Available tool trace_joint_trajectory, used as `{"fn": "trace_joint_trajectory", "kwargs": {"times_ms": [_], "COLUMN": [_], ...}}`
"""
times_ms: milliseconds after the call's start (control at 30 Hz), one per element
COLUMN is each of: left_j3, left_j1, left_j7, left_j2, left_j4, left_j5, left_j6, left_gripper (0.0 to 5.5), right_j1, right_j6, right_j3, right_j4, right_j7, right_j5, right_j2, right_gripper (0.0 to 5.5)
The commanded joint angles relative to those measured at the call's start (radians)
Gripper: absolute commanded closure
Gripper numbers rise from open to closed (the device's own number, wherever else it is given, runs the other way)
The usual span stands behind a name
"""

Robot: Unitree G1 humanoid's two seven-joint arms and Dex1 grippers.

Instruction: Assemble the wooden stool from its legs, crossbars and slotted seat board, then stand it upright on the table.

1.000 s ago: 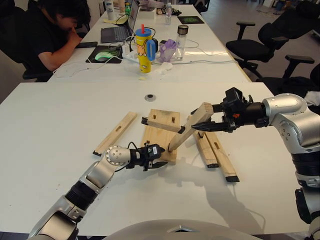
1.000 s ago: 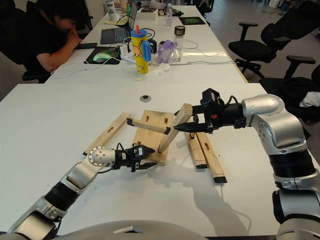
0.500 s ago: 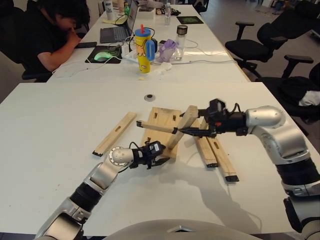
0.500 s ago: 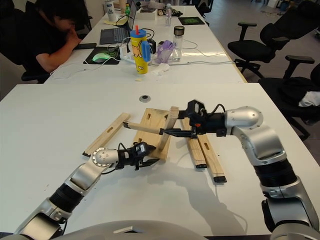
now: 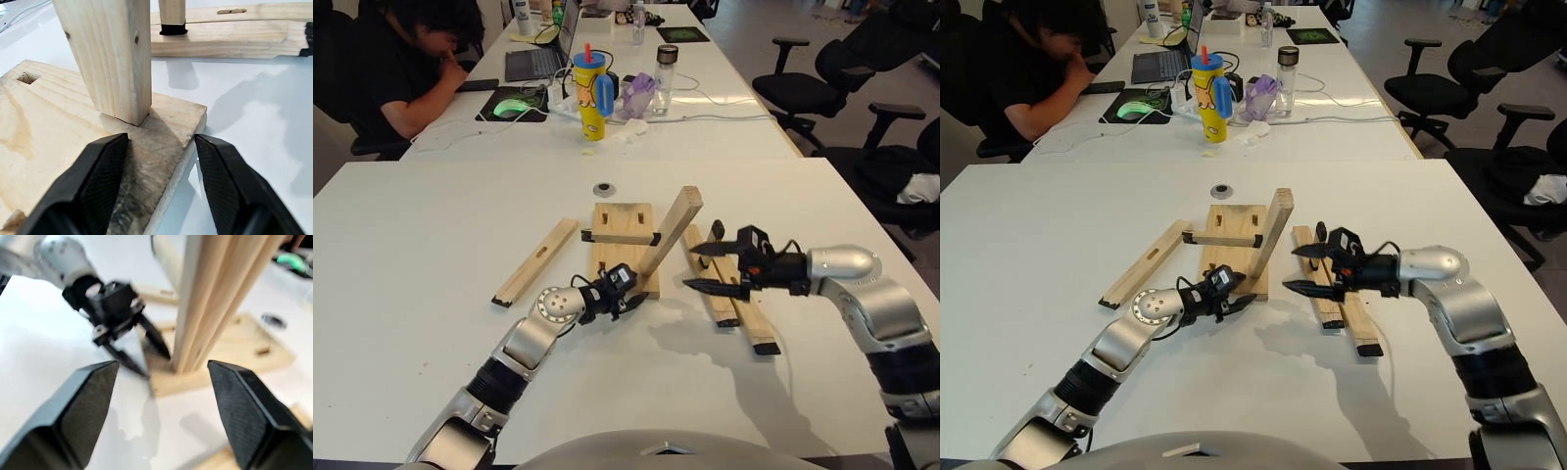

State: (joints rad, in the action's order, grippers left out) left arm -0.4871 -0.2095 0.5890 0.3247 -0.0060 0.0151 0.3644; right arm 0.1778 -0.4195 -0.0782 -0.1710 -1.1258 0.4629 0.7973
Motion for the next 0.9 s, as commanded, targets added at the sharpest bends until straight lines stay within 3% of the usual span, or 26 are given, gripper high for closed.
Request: {"fn": "trace_joint_trajectory", "kwargs": {"times_ms": [33, 100, 200, 300, 467, 600, 667, 767, 900], "left_j3": [-0.02, -0.009, -0.008, -0.011, -0.012, -0.006, -0.005, 0.002, 0.004], "left_j1": [0.077, 0.065, 0.054, 0.044, 0.023, 0.034, 0.033, 0.036, 0.036], "left_j7": [0.004, 0.015, 0.036, 0.048, 0.062, 0.057, 0.055, 0.046, 0.036], "left_j2": [0.084, 0.087, 0.093, 0.094, 0.083, 0.081, 0.074, 0.065, 0.051], "left_j4": [0.13, 0.131, 0.131, 0.14, 0.151, 0.147, 0.149, 0.15, 0.159], "left_j5": [0.071, 0.064, 0.058, 0.059, 0.058, 0.056, 0.056, 0.054, 0.053], "left_j6": [0.124, 0.119, 0.112, 0.111, 0.11, 0.114, 0.118, 0.124, 0.119], "left_gripper": [2.98, 2.98, 2.98, 2.98, 2.98, 2.98, 2.98, 2.98, 2.98], "right_j1": [0.043, 0.172, 0.368, 0.436, 0.311, 0.204, 0.165, 0.225, 0.364], "right_j6": [-0.257, -0.34, -0.273, -0.179, -0.078, -0.203, -0.236, -0.16, -0.105], "right_j3": [0.232, 0.32, 0.323, 0.262, 0.113, -0.071, -0.091, 0.024, 0.29], "right_j4": [-0.104, -0.133, -0.175, -0.187, -0.201, -0.135, -0.128, -0.165, -0.164], "right_j7": [0.075, 0.218, 0.462, 0.635, 0.851, 0.886, 0.894, 0.881, 0.945], "right_j5": [0.372, 0.635, 0.82, 0.684, 0.369, 0.163, 0.119, 0.227, 0.481], "right_j2": [-0.021, -0.076, -0.237, -0.39, -0.538, -0.472, -0.45, -0.523, -0.573], "right_gripper": [2.12, 2.12, 2.12, 2.12, 2.12, 2.12, 2.12, 2.12, 2.12]}}
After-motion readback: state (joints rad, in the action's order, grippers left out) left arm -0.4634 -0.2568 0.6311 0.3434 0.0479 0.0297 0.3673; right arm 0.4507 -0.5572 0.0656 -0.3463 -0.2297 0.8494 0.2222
